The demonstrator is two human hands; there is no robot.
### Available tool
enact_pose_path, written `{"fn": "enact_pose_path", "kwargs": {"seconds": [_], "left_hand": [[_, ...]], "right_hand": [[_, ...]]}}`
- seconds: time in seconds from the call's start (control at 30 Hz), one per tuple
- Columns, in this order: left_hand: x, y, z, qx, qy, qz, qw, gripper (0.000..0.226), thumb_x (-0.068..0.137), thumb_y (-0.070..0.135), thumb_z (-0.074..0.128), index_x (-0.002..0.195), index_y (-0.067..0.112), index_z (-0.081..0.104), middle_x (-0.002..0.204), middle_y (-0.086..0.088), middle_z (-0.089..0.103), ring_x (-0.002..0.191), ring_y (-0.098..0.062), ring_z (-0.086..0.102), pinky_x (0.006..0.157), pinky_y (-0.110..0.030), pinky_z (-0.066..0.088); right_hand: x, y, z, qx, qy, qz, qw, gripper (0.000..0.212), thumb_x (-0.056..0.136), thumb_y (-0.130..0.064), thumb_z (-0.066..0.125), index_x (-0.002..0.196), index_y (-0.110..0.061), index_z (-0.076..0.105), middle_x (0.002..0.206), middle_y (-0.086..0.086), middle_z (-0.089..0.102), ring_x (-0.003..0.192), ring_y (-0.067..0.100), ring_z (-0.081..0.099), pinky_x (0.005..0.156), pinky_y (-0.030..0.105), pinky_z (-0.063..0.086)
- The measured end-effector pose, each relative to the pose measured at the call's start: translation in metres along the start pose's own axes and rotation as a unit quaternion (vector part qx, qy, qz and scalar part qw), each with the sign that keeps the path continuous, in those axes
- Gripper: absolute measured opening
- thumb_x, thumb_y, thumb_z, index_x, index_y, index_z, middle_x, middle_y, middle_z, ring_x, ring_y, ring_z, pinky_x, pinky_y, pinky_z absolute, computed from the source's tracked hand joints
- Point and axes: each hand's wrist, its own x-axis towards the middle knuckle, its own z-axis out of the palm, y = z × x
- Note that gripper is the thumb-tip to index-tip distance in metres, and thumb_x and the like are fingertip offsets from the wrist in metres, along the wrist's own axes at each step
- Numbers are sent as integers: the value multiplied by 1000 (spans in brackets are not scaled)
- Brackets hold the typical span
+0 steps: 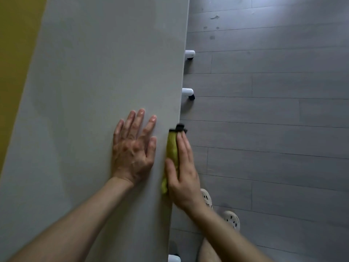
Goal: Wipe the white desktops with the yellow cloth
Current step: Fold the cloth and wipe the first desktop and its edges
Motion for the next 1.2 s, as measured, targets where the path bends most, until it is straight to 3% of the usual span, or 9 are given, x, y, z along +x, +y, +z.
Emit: {"fn": "enact_pose_path", "kwargs": {"seconds": [0.1, 0.23, 0.33, 0.53, 0.7, 0.83, 1.0, 1.1, 1.2], "left_hand": [[0, 1, -1, 6, 1, 0, 1000, 59, 108, 42, 42, 165, 29, 45, 176, -7, 33, 165, -27, 26, 130, -58, 24], [2, 1, -1, 10, -3, -6, 1000, 59, 108, 43, 42, 165, 30, 44, 176, -6, 33, 165, -25, 26, 131, -57, 22], [0, 0, -1, 10, 3, -2, 1000, 58, 108, 43, 42, 164, 29, 46, 175, -6, 34, 164, -26, 27, 130, -58, 23], [0, 0, 0, 2, 3, -3, 1000, 59, 108, 41, 42, 165, 29, 44, 176, -5, 32, 165, -25, 25, 130, -59, 24], [1, -1, 1, 5, 6, 2, 1000, 58, 108, 42, 42, 164, 29, 46, 175, -6, 34, 164, -26, 28, 130, -58, 24], [3, 1, -1, 7, -3, -6, 1000, 58, 109, 45, 39, 165, 30, 44, 176, -5, 33, 165, -25, 26, 131, -56, 22], [1, 1, 0, 8, 4, 0, 1000, 57, 108, 42, 42, 164, 29, 46, 175, -6, 35, 164, -26, 29, 130, -57, 24], [0, -1, 1, -4, 4, -1, 1000, 57, 109, 39, 42, 165, 29, 45, 175, -6, 34, 164, -25, 28, 132, -55, 23], [-5, -2, 0, -12, -2, 0, 1000, 56, 109, 39, 42, 164, 28, 46, 175, -7, 35, 164, -26, 29, 131, -56, 24]], "right_hand": [[113, -6, -11, 14, 24, 1, 1000, 68, 108, -27, 53, 171, -24, 28, 179, -5, 24, 163, 5, 21, 123, 11, 16], [205, -12, -23, 1, 56, 1, 998, 65, 110, -22, 55, 170, -26, 30, 178, -3, 28, 160, 10, 27, 123, 23, 25], [127, -7, -6, 9, 79, -12, 997, 66, 108, -24, 53, 170, -24, 32, 177, -5, 29, 157, -5, 24, 119, 7, 21], [-58, 4, 8, -10, 16, -6, 1000, 72, 106, -21, 58, 171, -25, 27, 180, -15, 17, 165, 7, 22, 130, 38, 29], [92, -3, -2, -1, 52, 5, 999, 70, 104, -27, 52, 171, -21, 30, 178, -4, 27, 162, 4, 22, 122, 6, 13], [176, -6, -15, -9, 57, 12, 998, 67, 110, -23, 55, 171, -27, 27, 178, -6, 26, 159, 9, 26, 110, 13, 20], [30, -1, 12, 11, 80, 4, 997, 71, 104, -22, 55, 170, -22, 32, 178, -7, 28, 162, 4, 25, 131, 29, 25], [-87, 5, 17, 12, 27, 2, 1000, 74, 105, -22, 59, 171, -28, 27, 179, -17, 19, 164, 3, 20, 132, 27, 22], [-82, 7, 12, 3, 7, 4, 1000, 73, 105, -25, 59, 171, -26, 28, 180, -14, 19, 164, 2, 18, 131, 23, 20]]}}
